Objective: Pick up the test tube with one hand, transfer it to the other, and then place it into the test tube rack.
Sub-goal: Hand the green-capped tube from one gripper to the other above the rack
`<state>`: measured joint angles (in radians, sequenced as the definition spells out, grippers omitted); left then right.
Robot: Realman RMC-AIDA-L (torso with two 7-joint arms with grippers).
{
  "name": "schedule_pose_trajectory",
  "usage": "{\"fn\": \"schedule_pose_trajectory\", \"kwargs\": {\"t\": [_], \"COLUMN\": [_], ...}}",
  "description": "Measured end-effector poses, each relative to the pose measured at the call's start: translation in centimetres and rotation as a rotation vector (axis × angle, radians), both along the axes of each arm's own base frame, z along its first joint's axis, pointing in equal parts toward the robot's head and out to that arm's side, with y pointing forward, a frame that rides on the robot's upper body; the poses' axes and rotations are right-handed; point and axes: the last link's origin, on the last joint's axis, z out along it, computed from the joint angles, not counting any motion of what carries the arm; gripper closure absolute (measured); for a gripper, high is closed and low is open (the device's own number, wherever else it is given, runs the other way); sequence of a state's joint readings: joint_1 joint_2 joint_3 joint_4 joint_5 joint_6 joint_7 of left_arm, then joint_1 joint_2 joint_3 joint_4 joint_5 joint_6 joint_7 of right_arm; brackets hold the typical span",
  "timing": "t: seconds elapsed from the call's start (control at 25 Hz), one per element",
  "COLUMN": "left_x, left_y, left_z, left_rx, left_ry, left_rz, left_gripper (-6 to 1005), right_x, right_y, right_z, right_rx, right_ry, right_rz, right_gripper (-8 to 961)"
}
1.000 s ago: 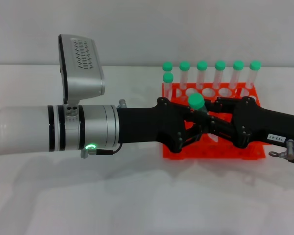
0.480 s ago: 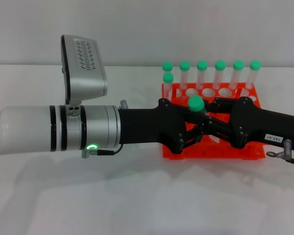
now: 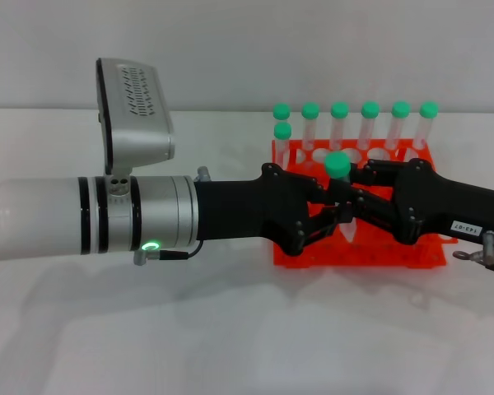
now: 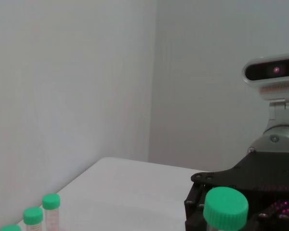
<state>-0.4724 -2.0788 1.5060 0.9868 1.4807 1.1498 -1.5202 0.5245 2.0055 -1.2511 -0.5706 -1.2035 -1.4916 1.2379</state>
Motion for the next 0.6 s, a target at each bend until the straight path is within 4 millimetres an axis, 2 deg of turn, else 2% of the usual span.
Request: {"fn": "schedule_pose_trajectory", "kwargs": {"t": [0.24,0.6], "left_x": [-0.27,-0.89], "left_y": [-0.13,-0.52], "left_z": [0.06,0.86], "left_rx": [0.001,0.025], "left_ry": [-0.001,-0.015], "left_rz": [0.007,0.022], "left_gripper": [805,792], "right_x": [0.21,0.81], "right_y": [0.02,0.03], "right_z": [0.18,0.69], "right_rx": [0.005,0.024], "right_ry": [-0.002,0.005], "right_rz": [-0.005,-0.028], "right_gripper": [677,740]}}
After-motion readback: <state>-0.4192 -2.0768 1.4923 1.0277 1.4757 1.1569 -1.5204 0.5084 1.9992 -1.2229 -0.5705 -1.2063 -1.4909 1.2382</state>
